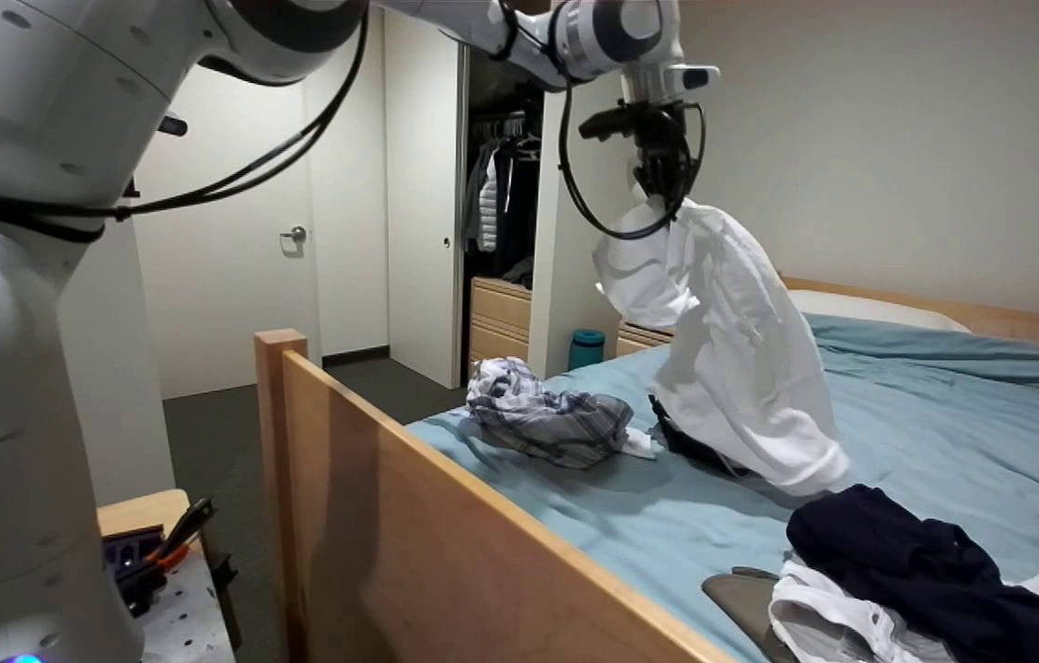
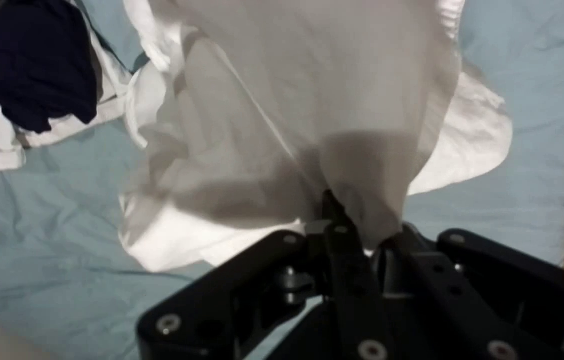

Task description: Move the white cloth to the left

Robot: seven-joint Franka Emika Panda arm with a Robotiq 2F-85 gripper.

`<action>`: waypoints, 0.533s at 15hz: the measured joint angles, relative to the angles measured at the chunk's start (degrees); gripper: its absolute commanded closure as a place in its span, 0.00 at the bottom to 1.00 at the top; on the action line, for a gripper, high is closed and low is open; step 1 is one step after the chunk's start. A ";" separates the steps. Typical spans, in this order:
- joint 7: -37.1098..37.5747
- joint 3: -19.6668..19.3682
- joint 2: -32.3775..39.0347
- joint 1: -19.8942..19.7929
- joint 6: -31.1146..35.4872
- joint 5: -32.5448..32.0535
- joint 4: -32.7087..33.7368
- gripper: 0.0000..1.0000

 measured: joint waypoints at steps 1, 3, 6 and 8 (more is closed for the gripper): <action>0.00 -0.01 -2.01 1.77 0.20 -2.29 -0.58 0.93; 0.00 0.00 -6.54 5.14 1.23 -7.21 -2.66 0.93; 0.03 0.21 -14.16 9.99 4.21 -15.02 -8.05 0.93; 0.06 0.58 -18.73 12.62 7.19 -20.23 -11.80 0.93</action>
